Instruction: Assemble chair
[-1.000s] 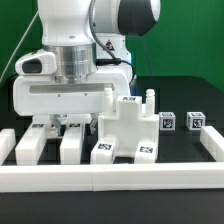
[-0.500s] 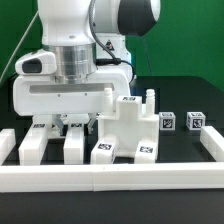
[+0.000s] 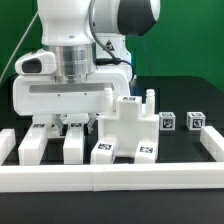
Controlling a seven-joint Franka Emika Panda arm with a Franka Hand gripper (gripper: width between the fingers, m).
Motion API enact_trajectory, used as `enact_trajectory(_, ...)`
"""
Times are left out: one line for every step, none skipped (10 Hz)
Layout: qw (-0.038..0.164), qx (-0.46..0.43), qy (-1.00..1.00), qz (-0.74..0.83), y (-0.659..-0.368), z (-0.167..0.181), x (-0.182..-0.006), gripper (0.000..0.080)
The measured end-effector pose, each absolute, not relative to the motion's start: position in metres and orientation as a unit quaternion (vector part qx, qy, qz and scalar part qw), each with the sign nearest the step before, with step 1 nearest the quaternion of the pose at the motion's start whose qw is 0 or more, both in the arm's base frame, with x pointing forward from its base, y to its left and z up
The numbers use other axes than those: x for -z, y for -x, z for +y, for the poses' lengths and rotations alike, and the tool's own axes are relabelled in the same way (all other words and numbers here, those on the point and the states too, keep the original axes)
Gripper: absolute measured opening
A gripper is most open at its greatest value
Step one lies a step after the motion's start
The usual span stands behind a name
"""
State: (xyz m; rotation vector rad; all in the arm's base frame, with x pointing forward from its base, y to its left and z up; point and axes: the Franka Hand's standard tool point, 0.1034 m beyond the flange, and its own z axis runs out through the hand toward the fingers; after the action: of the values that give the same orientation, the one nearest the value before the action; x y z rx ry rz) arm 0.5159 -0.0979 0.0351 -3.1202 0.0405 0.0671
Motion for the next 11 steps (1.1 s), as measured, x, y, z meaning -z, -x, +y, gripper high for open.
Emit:
enact_trajectory(0.016, -0.01, 1.0, 0.018, -0.522, -0.101, -0.063, 0.0284)
enact_trajectory(0.021, 0.0, 1.0, 0.023, -0.521, -0.104, -0.083, 0.0284)
enact_trajectory(0.025, 0.004, 0.999, 0.031, -0.522, -0.102, -0.101, 0.0284)
enact_trajectory(0.028, 0.002, 0.999, 0.043, -0.524, -0.09, -0.12, 0.0284)
enact_trajectory(0.032, -0.001, 0.998, 0.046, -0.526, -0.081, -0.126, 0.0284)
enact_trajectory(0.031, -0.003, 0.999, 0.042, -0.525, -0.083, -0.121, 0.0284)
enact_trajectory(0.031, -0.004, 0.999, 0.042, -0.524, -0.083, -0.12, 0.0284)
enact_trajectory(0.028, -0.008, 0.998, 0.054, -0.525, -0.081, -0.121, 0.0284)
enact_trajectory(0.016, -0.027, 0.995, 0.09, -0.526, -0.07, -0.124, 0.0284)
enact_trajectory(0.014, -0.037, 0.994, 0.107, -0.529, -0.054, -0.131, 0.0284)
enact_trajectory(0.015, -0.034, 0.992, 0.119, -0.534, -0.04, -0.137, 0.0284)
